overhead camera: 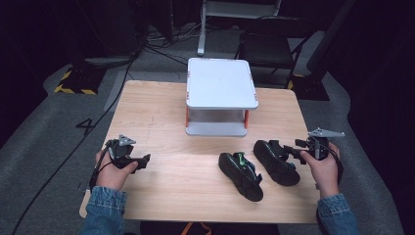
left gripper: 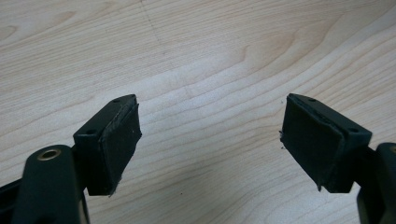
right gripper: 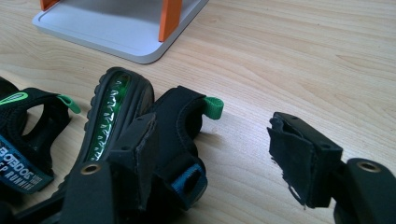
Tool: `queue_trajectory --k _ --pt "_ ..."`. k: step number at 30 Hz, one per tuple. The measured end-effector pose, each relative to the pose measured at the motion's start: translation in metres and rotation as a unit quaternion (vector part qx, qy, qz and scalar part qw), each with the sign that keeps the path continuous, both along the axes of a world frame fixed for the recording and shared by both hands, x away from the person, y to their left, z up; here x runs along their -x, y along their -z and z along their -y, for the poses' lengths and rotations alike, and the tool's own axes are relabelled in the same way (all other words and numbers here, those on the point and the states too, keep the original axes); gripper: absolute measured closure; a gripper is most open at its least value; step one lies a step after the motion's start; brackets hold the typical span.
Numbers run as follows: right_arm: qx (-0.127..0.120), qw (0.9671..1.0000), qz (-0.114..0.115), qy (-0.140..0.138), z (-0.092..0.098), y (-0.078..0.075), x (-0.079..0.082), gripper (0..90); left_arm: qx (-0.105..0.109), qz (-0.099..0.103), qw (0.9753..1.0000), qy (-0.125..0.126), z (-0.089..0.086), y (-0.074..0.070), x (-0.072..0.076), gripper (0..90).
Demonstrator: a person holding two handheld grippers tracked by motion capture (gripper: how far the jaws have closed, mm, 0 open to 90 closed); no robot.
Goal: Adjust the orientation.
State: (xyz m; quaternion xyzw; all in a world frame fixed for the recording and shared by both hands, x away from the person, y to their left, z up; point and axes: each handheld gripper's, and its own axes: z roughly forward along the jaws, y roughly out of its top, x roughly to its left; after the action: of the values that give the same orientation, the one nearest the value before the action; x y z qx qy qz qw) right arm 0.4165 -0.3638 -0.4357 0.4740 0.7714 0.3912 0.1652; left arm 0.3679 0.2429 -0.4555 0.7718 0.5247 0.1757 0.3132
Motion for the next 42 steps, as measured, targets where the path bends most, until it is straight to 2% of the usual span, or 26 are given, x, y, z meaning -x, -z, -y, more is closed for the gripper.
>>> queue_trajectory --k 4,11,15,20,22,27,30,32,36,42 --pt "0.003 1.0000 -0.003 0.000 0.001 0.001 0.004 33.1 0.002 0.002 1.0000 -0.001 0.002 -0.002 -0.004 20.3" --pt "-0.003 0.9998 -0.008 0.015 0.011 0.005 0.017 30.8 0.000 0.004 1.0000 0.004 0.016 -0.004 -0.019 20.5" --pt "0.002 1.0000 -0.007 0.003 0.002 0.009 0.019 26.8 0.000 0.002 0.9998 0.020 0.023 -0.002 -0.025 20.8" --pt "-0.005 0.9997 -0.019 0.012 -0.002 0.018 0.018 26.6 -0.004 -0.003 0.9998 0.022 0.024 0.001 -0.028 20.7" --pt "-0.006 0.9997 -0.020 0.015 -0.003 0.021 0.018 28.1 -0.004 -0.004 0.9998 0.021 0.024 0.001 -0.028 21.0" --pt "0.002 0.9996 -0.025 -0.014 -0.001 0.021 0.014 33.8 -0.007 -0.005 0.9997 0.021 0.022 0.002 -0.024 21.0" --pt "0.007 0.9986 -0.042 -0.032 0.003 0.018 0.013 39.9 -0.005 -0.005 0.9999 0.011 0.018 0.002 -0.022 21.0" --pt "0.012 0.9983 -0.046 -0.033 0.004 0.018 0.012 41.1 -0.003 -0.005 0.9999 0.009 0.015 0.002 -0.021 21.0" --pt "0.024 0.9977 -0.052 -0.038 -0.001 0.023 0.009 49.5 -0.006 -0.010 0.9999 0.008 0.015 0.005 -0.020 21.1" --pt "0.016 0.9964 -0.060 -0.057 0.000 0.025 0.008 59.1 -0.007 -0.016 0.9998 0.008 0.015 0.009 -0.019 21.1"
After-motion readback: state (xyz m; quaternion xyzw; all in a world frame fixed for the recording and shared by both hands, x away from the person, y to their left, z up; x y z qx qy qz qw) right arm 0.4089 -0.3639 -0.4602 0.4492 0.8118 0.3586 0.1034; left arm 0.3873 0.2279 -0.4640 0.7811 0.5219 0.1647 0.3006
